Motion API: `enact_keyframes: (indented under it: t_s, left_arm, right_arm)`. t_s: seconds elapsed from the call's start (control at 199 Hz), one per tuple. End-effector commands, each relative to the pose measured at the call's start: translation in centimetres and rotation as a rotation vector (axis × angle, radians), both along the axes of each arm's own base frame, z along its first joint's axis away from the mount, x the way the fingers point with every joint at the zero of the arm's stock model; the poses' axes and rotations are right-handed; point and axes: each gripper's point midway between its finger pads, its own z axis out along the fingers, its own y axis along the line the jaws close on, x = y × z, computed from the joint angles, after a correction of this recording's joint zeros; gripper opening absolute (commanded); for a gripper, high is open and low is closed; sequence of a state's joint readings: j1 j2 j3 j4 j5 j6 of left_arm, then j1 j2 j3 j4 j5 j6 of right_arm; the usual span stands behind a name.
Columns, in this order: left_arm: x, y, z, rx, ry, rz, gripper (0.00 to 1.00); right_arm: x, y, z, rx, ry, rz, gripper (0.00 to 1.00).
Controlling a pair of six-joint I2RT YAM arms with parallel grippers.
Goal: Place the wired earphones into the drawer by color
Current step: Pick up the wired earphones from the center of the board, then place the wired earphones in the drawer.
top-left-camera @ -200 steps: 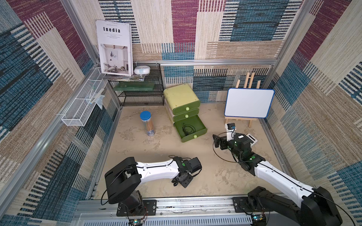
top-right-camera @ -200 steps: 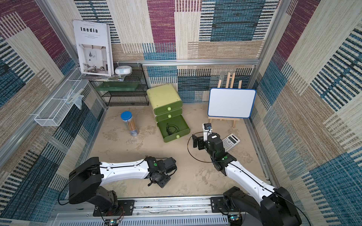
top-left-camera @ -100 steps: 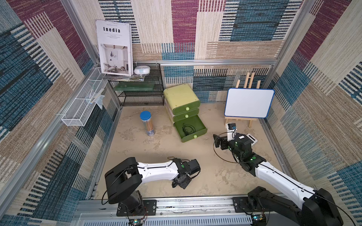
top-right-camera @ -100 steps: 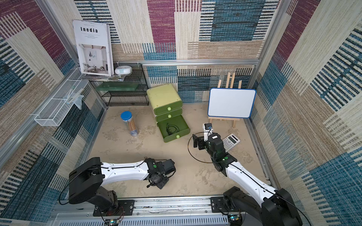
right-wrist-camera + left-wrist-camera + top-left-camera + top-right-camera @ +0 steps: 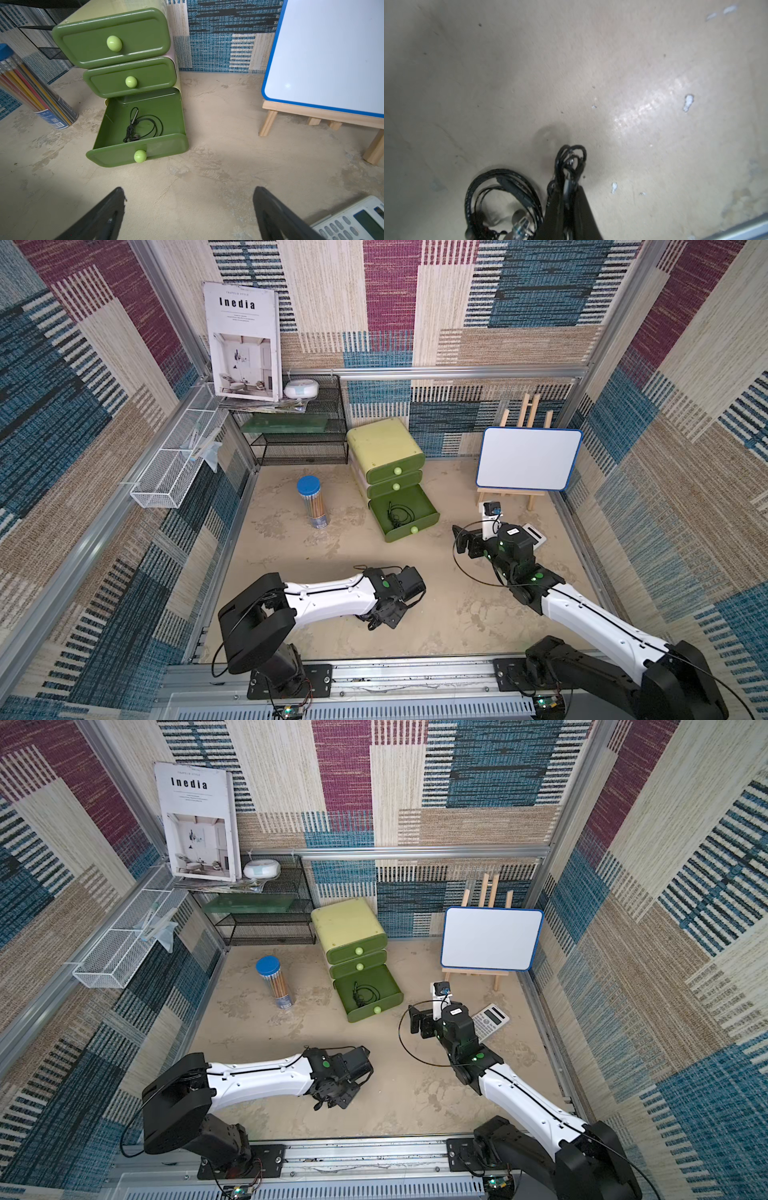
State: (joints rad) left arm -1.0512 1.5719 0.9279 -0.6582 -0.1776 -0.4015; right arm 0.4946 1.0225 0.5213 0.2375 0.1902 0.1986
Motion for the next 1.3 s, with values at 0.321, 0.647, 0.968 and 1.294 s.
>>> enact_keyframes:
  t_s: [0.321, 0.647, 0.968, 1.294]
  left_arm:
    - [5.0, 0.4, 5.2, -0.178, -0.145, 0.149, 0.00]
    - [6.0, -0.9, 8.3, -0.369, -0.149, 0.169, 0.00]
    - [6.8, -1.4, 10.4, -0.537, -0.157, 0.194, 0.00]
    - [7.8, -0.1, 10.2, -0.544, -0.200, 0.260, 0.00]
  right_arm:
    - [0.1, -0.1, 0.6, 0.008, -0.025, -0.011, 1.00]
    - [0.2, -0.2, 0.7, 0.007, -0.029, -0.013, 1.00]
    - [0.1, -0.3, 0.9, 0.010, -0.036, -0.016, 1.00]
    - [0.1, -0.3, 0.8, 0.010, -0.034, -0.015, 1.00]
